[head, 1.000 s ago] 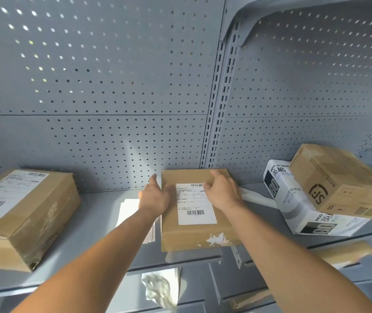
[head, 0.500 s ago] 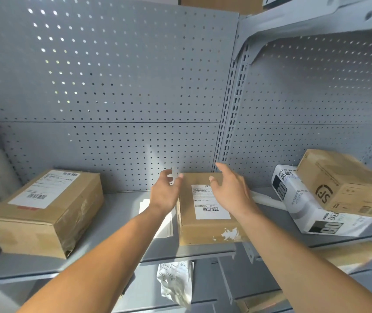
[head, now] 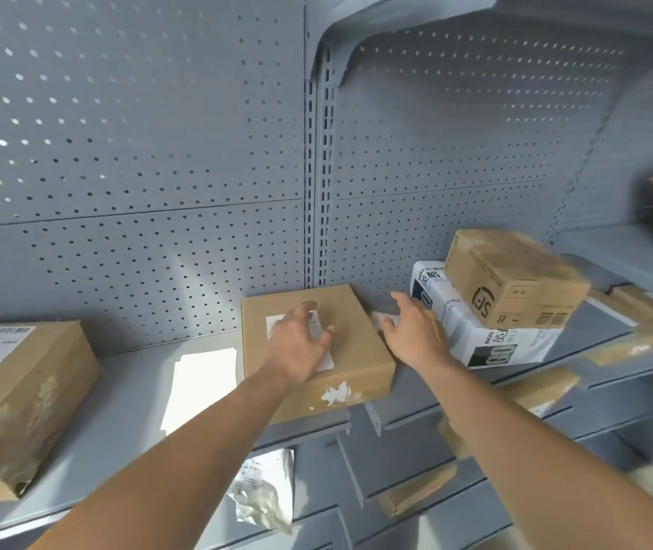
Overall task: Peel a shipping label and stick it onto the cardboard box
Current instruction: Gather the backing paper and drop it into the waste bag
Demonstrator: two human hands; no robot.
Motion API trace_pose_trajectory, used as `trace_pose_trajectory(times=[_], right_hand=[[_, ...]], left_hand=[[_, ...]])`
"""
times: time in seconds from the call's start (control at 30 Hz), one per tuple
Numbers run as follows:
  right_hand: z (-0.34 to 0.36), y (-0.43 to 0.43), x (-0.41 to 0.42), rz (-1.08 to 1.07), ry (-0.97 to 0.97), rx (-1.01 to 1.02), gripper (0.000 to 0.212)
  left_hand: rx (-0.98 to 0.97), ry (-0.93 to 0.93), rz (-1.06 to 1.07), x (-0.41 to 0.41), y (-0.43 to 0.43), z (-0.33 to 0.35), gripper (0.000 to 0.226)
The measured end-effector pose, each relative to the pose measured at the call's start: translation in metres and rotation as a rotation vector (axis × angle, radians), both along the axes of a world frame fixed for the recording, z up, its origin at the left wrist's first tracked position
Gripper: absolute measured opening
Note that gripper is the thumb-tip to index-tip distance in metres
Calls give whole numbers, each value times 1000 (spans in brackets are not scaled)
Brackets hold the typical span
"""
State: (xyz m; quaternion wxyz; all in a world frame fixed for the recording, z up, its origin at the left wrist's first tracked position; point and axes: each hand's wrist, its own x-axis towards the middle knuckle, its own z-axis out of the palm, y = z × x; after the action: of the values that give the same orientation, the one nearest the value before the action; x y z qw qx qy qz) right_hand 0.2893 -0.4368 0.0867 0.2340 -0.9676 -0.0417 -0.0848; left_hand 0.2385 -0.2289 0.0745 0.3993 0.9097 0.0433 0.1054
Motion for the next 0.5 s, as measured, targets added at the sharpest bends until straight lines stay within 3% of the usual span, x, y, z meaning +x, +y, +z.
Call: trace_pose_trajectory(times=[0.23,0.5], right_hand=[[-37,-40,38,-23,78,26,56],[-74,-42,71,39,77,-175,51]], left_hand=[[99,-13,-59,25,-52,-5,57],[230,-28,53,35,-56,-12,49]])
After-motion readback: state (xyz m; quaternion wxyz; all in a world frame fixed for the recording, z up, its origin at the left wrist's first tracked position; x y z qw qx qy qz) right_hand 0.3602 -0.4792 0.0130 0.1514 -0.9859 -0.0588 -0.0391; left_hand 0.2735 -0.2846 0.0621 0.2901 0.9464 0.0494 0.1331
